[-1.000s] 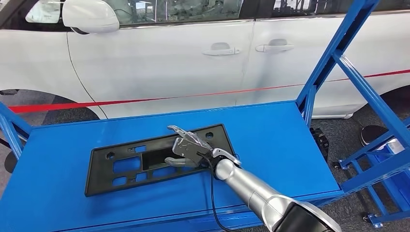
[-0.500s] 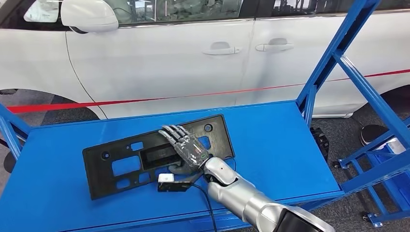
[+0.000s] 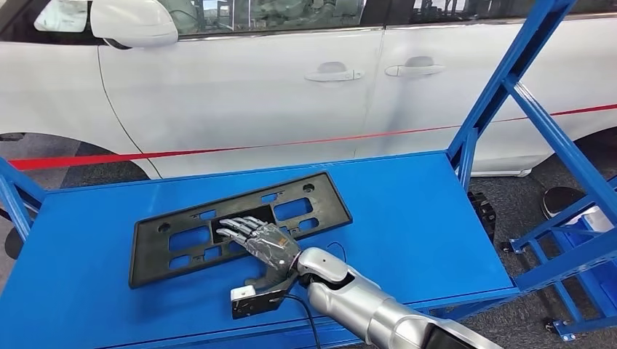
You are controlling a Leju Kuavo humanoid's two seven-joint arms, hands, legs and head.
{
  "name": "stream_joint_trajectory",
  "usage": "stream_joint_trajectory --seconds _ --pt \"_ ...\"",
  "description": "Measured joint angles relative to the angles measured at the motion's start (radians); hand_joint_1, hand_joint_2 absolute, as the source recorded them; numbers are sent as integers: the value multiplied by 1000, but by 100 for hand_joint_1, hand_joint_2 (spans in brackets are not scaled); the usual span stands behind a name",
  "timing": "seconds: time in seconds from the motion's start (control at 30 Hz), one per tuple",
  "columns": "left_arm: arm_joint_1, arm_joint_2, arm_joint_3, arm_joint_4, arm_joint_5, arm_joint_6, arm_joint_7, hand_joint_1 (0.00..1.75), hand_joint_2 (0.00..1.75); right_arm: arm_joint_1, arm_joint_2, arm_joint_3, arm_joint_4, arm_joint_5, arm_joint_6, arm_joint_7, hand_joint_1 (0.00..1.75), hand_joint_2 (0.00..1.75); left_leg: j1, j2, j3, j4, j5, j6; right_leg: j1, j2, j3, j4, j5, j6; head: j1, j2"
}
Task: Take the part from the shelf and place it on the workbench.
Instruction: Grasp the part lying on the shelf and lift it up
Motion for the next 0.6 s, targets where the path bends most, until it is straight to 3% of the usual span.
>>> stream_joint_trajectory --seconds 0.43,0.6 --pt "-1 0 -4 0 25 0 -8 0 0 35 -95 -21 -324 105 70 78 0 175 0 0 -5 0 0 1 0 0 -5 0 0 0 0 0" --pt "-2 0 -15 0 27 0 -11 0 0 77 -117 -22 -388 145 51 108 0 175 0 0 -6 0 0 1 -1 0 -6 0 0 0 0 0"
